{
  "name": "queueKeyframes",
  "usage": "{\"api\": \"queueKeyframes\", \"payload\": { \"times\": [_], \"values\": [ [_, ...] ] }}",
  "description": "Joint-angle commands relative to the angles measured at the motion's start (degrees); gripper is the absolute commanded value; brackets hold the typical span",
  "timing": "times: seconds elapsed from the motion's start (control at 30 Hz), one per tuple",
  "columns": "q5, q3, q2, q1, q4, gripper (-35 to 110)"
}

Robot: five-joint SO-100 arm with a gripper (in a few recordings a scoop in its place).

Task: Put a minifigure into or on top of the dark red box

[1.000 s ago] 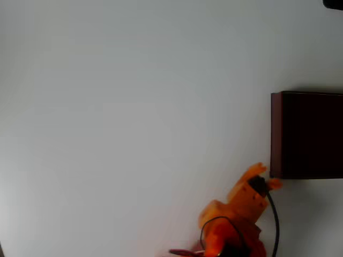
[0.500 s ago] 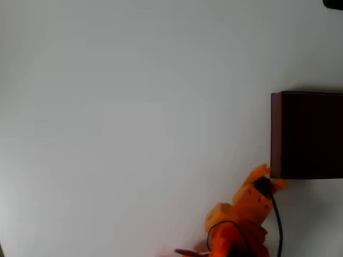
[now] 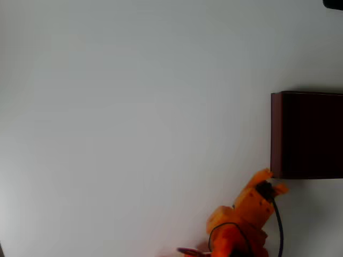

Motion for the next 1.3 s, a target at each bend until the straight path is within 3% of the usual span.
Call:
{"api": "queueKeyframes", "payload": {
  "times": [0.0, 0.33, 1.27],
  "values": [
    [1.58, 1.05, -0.18, -1.05, -1.58, 18],
    [2.81, 3.16, -1.93, -2.11, -6.86, 18],
    [10.81, 10.46, 10.63, -6.86, -6.06, 9]
  ]
}}
